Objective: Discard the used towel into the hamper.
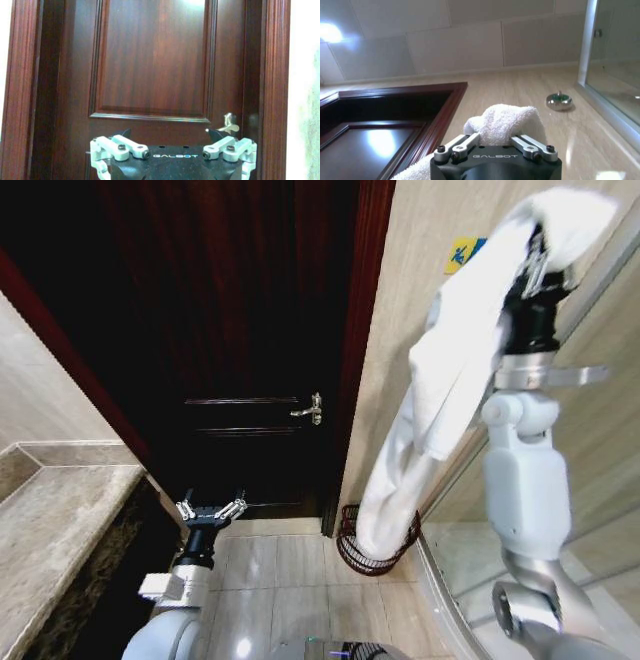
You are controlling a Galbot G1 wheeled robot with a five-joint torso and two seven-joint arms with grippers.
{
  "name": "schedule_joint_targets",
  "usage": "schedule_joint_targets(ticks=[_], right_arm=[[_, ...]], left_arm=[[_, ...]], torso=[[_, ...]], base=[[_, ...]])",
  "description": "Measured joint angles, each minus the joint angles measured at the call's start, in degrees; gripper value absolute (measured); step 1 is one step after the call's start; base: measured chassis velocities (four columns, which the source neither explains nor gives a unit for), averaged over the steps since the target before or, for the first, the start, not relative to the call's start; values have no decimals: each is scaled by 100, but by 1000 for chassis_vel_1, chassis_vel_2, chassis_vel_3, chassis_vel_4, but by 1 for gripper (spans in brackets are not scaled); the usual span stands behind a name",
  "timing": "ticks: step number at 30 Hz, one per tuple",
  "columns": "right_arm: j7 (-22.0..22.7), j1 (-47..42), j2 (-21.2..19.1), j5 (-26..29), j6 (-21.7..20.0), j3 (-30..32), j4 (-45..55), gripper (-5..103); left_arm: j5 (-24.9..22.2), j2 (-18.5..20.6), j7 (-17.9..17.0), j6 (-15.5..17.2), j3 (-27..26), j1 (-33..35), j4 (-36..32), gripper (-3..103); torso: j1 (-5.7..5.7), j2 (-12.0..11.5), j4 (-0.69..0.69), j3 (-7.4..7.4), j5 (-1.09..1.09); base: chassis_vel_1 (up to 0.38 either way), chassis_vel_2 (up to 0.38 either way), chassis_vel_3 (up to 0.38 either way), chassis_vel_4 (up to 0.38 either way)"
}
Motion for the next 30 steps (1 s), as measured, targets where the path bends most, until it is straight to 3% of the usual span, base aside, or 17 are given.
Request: schedule_joint_targets(ticks=[15, 30], right_arm=[[-84, -134, 159, -41, 54, 63, -206, 8], [-240, -1597, 335, 26, 235, 436, 107, 8]], left_arm=[[0, -1, 0, 0, 0, 0, 0, 100], [0, -1, 0, 0, 0, 0, 0, 100]], torso=[[0, -1, 2, 0, 0], [-1, -1, 1, -1, -2]], base=[[0, 0, 0, 0], [0, 0, 0, 0]])
